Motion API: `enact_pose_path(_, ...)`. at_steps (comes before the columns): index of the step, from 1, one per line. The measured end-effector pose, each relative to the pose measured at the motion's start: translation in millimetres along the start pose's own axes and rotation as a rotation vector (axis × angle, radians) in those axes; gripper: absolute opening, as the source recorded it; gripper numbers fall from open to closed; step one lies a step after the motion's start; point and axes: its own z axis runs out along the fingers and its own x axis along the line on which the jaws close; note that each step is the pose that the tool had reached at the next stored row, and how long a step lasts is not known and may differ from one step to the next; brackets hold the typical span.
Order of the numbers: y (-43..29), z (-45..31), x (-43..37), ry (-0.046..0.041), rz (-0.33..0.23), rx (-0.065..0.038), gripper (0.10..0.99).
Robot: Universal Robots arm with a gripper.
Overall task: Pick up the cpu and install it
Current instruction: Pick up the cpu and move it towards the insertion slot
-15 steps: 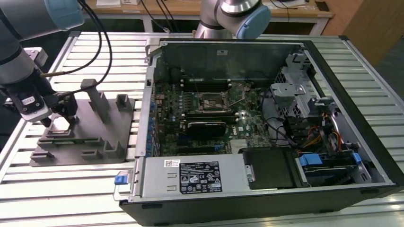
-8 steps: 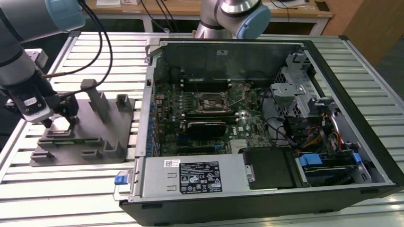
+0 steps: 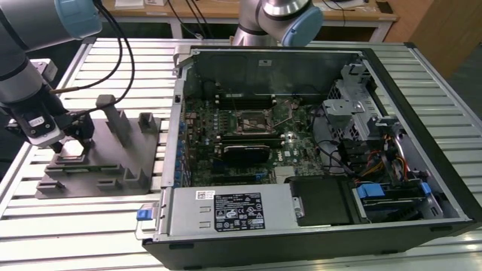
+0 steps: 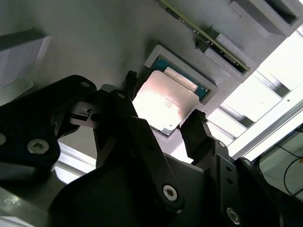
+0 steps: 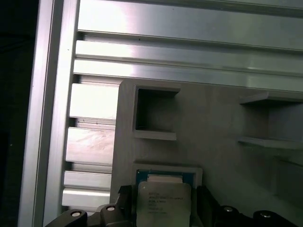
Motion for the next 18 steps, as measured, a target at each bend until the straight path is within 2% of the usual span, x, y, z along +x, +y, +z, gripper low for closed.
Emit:
enact_pose_path(5,0.2,0.1,3.5,0.0,0.0,0.0,0.647)
enact_pose_path(14,0.3,3.8,3.5,-0.0014,0.0,-0.001,0.647)
enact_pose_path(18,0.2,3.1,3.7,-0.0001,0.0,0.0,0.647)
